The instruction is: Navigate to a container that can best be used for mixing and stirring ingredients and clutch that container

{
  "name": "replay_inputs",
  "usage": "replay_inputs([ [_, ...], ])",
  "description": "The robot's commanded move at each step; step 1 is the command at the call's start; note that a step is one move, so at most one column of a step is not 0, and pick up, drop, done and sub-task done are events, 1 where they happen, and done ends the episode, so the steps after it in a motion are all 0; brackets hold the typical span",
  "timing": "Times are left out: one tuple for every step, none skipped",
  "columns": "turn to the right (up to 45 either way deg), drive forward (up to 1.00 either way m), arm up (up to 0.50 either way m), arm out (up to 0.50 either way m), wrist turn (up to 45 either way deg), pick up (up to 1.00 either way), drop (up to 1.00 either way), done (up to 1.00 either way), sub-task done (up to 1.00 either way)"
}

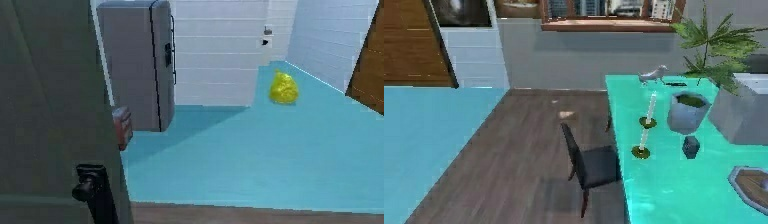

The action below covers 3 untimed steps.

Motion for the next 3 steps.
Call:
replay_inputs([
  [12.0,0.00,0.00,0.00,0.0,0.00,0.00,0.00,0.00],
  [0.0,0.30,0.00,0.00,0.0,0.00,0.00,0.00,0.00],
  [45.0,0.00,0.00,0.00,0.0,0.00,0.00,0.00,0.00],
])
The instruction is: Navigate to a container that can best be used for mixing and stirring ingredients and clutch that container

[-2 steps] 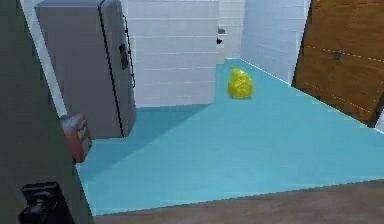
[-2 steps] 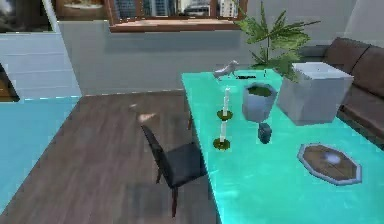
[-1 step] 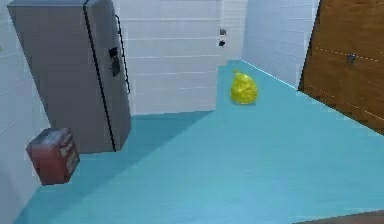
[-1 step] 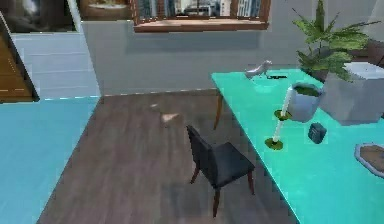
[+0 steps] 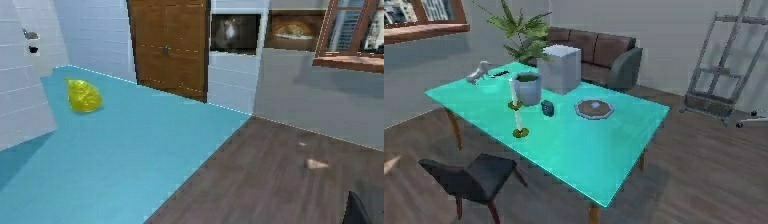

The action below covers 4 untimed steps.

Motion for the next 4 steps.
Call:
replay_inputs([
  [33.0,0.00,0.00,0.00,0.0,0.00,0.00,0.00,0.00],
  [0.0,0.75,0.00,0.00,0.0,0.00,0.00,0.00,0.00],
  [-33.0,0.00,0.00,0.00,0.0,0.00,0.00,0.00,0.00],
  [21.0,0.00,0.00,0.00,0.0,0.00,0.00,0.00,0.00],
])
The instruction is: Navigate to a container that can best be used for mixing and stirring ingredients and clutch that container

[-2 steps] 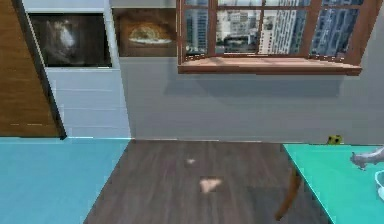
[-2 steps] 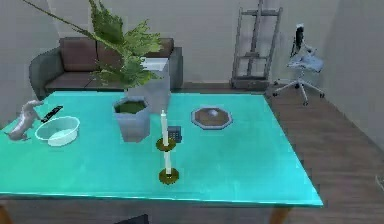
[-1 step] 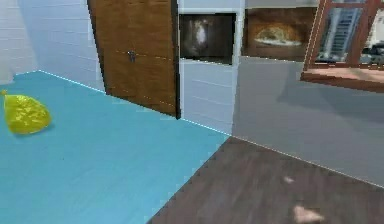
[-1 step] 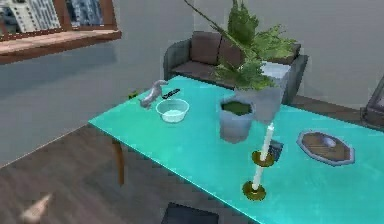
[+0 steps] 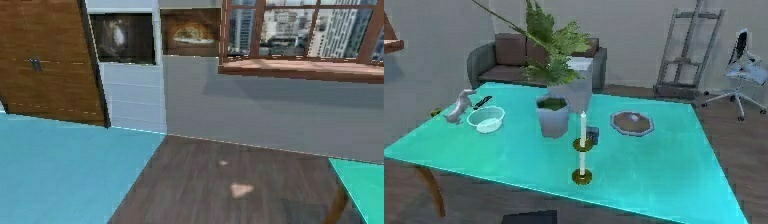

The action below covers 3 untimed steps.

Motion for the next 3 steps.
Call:
replay_inputs([
  [0.0,0.20,0.00,0.00,0.0,0.00,0.00,0.00,0.00],
  [15.0,0.00,0.00,0.00,0.0,0.00,0.00,0.00,0.00],
  [0.0,0.25,0.00,0.00,0.0,0.00,0.00,0.00,0.00],
])
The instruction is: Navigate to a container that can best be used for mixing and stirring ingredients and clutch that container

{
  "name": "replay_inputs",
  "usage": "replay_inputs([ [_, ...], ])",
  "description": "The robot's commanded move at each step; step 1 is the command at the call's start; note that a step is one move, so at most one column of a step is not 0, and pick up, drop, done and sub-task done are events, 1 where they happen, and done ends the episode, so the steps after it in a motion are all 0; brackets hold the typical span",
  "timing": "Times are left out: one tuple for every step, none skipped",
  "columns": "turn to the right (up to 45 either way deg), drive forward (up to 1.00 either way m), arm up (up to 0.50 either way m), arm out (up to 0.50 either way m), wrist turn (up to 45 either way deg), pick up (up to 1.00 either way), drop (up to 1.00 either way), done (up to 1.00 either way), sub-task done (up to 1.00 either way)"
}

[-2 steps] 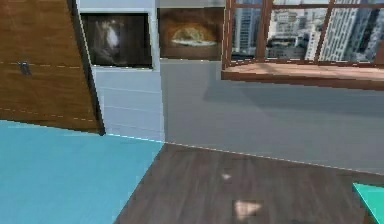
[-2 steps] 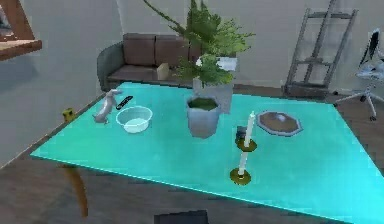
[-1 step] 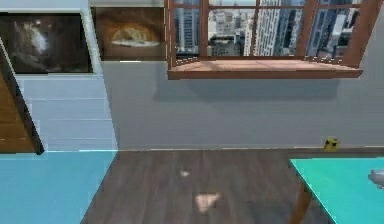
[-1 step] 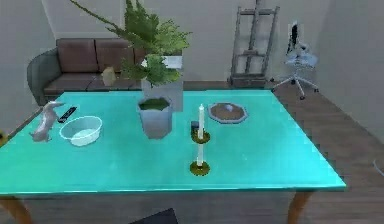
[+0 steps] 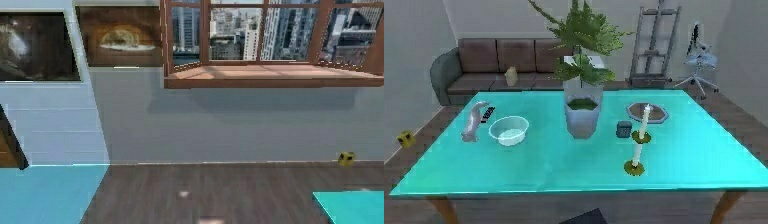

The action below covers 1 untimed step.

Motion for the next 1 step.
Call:
replay_inputs([
  [27.0,0.00,0.00,0.00,0.0,0.00,0.00,0.00,0.00],
])
